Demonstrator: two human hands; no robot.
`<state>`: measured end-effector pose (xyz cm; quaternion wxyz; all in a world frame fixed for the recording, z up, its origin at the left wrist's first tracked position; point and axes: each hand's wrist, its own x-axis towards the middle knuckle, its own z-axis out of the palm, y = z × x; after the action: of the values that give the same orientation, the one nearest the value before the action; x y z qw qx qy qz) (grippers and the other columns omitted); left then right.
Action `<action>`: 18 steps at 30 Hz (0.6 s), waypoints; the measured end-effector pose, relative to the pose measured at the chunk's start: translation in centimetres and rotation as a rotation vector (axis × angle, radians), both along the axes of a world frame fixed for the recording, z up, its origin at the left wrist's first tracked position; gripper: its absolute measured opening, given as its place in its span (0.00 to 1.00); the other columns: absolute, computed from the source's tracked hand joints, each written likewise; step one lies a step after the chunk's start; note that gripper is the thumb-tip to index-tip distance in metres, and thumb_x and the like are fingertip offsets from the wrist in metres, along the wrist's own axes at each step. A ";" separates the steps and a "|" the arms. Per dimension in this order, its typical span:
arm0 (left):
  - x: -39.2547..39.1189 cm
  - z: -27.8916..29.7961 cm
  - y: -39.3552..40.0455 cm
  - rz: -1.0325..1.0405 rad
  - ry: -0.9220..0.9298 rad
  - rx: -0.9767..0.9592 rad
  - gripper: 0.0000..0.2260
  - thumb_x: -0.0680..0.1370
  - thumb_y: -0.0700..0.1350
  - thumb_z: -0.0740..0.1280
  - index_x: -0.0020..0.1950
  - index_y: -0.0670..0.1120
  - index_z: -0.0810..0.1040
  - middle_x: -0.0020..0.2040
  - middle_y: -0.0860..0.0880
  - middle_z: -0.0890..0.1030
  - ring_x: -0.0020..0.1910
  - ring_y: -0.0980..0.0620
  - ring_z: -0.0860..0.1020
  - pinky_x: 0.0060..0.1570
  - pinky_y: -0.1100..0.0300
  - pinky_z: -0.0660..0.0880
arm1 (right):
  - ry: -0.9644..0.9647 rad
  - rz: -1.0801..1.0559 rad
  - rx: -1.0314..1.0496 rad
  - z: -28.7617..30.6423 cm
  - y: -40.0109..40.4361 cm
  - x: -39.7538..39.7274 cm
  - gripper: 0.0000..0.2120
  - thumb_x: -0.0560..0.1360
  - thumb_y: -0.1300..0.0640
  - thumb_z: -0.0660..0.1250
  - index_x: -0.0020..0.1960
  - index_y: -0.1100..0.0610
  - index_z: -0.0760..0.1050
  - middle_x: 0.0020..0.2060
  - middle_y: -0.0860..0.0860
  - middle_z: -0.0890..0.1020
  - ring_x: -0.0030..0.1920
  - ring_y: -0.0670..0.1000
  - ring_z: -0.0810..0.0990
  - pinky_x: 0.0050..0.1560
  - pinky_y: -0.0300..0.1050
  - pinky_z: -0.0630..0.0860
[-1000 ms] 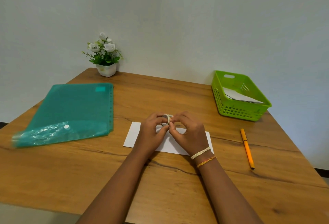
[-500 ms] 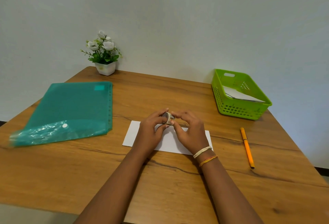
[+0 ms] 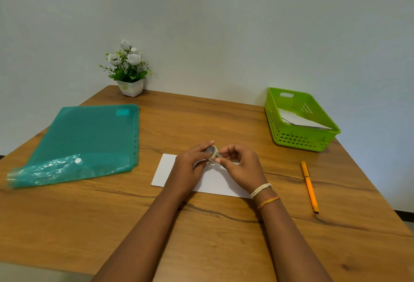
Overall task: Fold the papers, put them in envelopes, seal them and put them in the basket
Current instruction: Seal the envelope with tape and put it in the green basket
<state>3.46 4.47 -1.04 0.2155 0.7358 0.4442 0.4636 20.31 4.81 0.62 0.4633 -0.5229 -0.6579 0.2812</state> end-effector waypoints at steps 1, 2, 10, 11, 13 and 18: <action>0.0 0.1 0.0 -0.003 0.001 -0.001 0.13 0.75 0.32 0.67 0.55 0.45 0.84 0.65 0.57 0.75 0.63 0.68 0.69 0.59 0.79 0.64 | 0.015 0.011 -0.018 0.0 0.0 0.1 0.11 0.67 0.61 0.76 0.40 0.48 0.77 0.39 0.49 0.82 0.39 0.46 0.80 0.43 0.33 0.76; 0.0 0.1 0.0 -0.007 -0.001 -0.005 0.13 0.75 0.32 0.67 0.56 0.45 0.84 0.64 0.57 0.75 0.63 0.69 0.69 0.58 0.79 0.64 | 0.027 0.019 -0.031 0.0 0.0 0.2 0.11 0.68 0.62 0.76 0.40 0.49 0.77 0.38 0.49 0.82 0.39 0.46 0.79 0.42 0.34 0.76; 0.1 0.2 -0.2 0.005 -0.004 -0.039 0.15 0.77 0.32 0.64 0.58 0.44 0.82 0.63 0.58 0.74 0.62 0.68 0.69 0.58 0.80 0.63 | 0.036 -0.008 0.048 0.4 -0.5 -0.1 0.13 0.67 0.61 0.77 0.39 0.46 0.76 0.37 0.44 0.81 0.37 0.40 0.79 0.42 0.31 0.76; 0.1 0.2 -0.2 0.007 0.000 -0.042 0.15 0.77 0.31 0.64 0.58 0.44 0.82 0.63 0.59 0.74 0.62 0.67 0.70 0.58 0.80 0.63 | 0.033 -0.012 0.061 0.5 -0.5 -0.1 0.14 0.66 0.62 0.77 0.39 0.45 0.77 0.38 0.45 0.82 0.38 0.39 0.79 0.42 0.30 0.76; 0.1 0.2 -0.2 0.002 0.012 -0.039 0.15 0.77 0.31 0.64 0.58 0.44 0.82 0.63 0.59 0.74 0.63 0.66 0.70 0.58 0.80 0.63 | 0.041 -0.017 0.069 0.5 -0.5 -0.1 0.14 0.66 0.62 0.78 0.40 0.46 0.78 0.39 0.46 0.83 0.38 0.40 0.80 0.42 0.31 0.76; 0.1 0.1 0.0 0.007 0.039 -0.056 0.14 0.78 0.33 0.64 0.58 0.46 0.82 0.65 0.58 0.75 0.64 0.63 0.71 0.59 0.79 0.63 | 0.059 -0.007 -0.003 0.4 -0.3 0.0 0.12 0.66 0.64 0.77 0.41 0.49 0.79 0.37 0.48 0.83 0.37 0.44 0.79 0.42 0.35 0.78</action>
<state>3.56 4.44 -0.97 0.2257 0.7368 0.4636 0.4374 20.31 4.49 1.00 0.4829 -0.5174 -0.6416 0.2959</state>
